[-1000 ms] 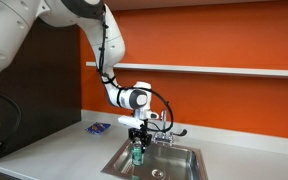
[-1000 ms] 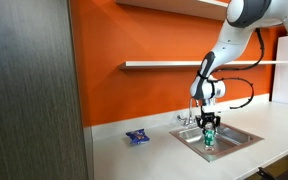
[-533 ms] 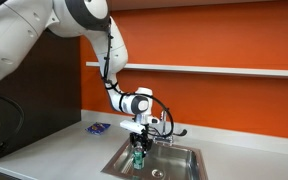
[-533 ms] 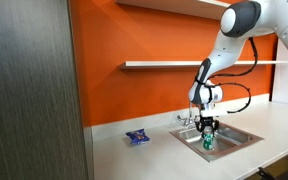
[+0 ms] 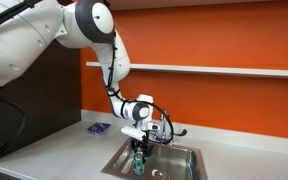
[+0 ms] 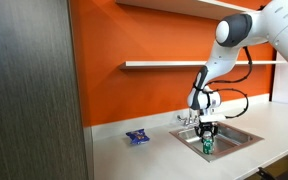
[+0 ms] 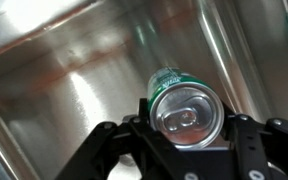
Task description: Pick up the can and put it in the sink
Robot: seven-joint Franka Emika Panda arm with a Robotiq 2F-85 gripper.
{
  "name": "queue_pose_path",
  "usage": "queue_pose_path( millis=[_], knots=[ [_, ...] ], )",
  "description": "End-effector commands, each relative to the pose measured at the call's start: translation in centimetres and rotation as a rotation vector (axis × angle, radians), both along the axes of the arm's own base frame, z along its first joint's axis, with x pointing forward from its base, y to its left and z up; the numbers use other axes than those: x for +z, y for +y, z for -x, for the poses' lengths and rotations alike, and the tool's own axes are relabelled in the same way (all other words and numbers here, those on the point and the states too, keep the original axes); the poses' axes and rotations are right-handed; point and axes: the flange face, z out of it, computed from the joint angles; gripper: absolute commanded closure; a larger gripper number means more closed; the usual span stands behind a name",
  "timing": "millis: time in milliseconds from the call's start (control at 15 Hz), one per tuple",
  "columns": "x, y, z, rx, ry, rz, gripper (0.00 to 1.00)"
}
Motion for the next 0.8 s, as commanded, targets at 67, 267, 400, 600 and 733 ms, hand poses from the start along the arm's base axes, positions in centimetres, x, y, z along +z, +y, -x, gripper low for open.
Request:
queue_pose_path(
  millis=[67, 267, 400, 600, 733],
  knots=[
    [-0.8, -0.5, -1.1, -0.024, -0.014, -0.013, 0.62],
    [-1.3, -0.4, -1.2, -0.026, -0.010, -0.014, 0.62],
    [-1.6, -0.4, -1.2, -0.026, -0.008, -0.015, 0.62],
    [-2.0, -0.4, -1.2, -0.028, -0.004, -0.016, 0.62],
    [-2.2, -0.4, -1.2, -0.030, -0.001, -0.017, 0.62]
  ],
)
